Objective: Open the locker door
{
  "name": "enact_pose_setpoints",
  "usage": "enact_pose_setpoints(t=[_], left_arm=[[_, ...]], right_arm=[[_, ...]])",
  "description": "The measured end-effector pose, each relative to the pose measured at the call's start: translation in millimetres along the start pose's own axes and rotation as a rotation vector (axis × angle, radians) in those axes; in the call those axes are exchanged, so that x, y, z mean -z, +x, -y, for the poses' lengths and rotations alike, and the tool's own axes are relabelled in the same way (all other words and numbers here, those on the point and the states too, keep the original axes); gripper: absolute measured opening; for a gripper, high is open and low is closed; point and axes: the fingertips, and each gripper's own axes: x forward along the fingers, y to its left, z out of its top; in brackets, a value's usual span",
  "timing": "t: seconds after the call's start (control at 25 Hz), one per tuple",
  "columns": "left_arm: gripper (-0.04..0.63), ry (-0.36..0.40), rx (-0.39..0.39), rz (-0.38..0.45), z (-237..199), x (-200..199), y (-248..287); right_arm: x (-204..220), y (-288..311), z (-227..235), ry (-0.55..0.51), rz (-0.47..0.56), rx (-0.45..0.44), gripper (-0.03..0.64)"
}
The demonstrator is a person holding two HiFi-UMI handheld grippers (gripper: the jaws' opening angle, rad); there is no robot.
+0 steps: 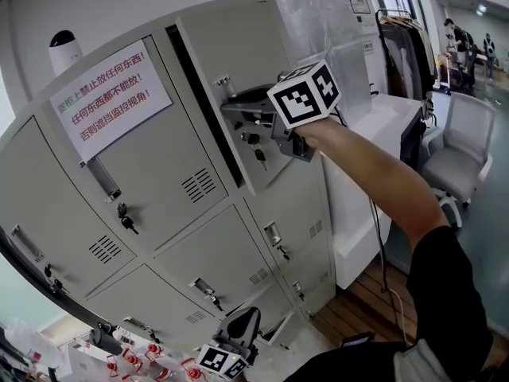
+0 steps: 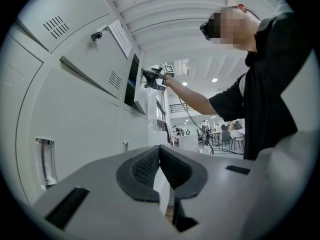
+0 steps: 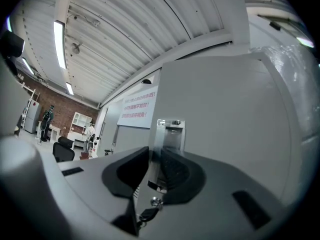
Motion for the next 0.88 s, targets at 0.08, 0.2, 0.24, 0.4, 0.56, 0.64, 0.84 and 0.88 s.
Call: enact_pose_setpoints(t=[0.08,0.2,0.24,0.4,0.56,0.64,0.84,0.88], left_arm=[[0.015,0.005,0.008,-0.004,3.6,-0.5,4.7],[0.015,0.009,0.018,-0.005,9.2,-1.1,11.6],[0.015,0.009,0.021,-0.005,10.8,-1.2,13.7],[0.015,0.011,0.034,-0.006,17.3,-1.3,23.4],[0.015,0.016,0.048,-0.005,25.5,-1.7,33.3],[0.015,0.017,0.055,-0.005,29.5,-1.4,38.0],[0.015,0.011,0.067,-0.008,36.9,1.8,46.8],[0.015,0.011,0.069,-0.01,38.5,2.5,48.4]], right_arm=[[-1.2,-7.3,-2.5,0.004,0.005,-0.012,0.084],[-3.0,-17.5,-5.8,0.008,0.01,-0.029,0.086],[-3.5,-20.7,-6.7,0.011,0.013,-0.035,0.086],[-5.1,-33.8,-9.5,0.023,0.022,-0.058,0.087],[-6.8,-50.5,-12.4,0.023,0.033,-0.082,0.089],[-7.8,-57.6,-12.8,0.029,0.036,-0.097,0.089],[-9.2,-71.7,-13.8,0.064,0.042,-0.163,0.089],[-9.5,-75.2,-14.0,0.07,0.041,-0.178,0.089]])
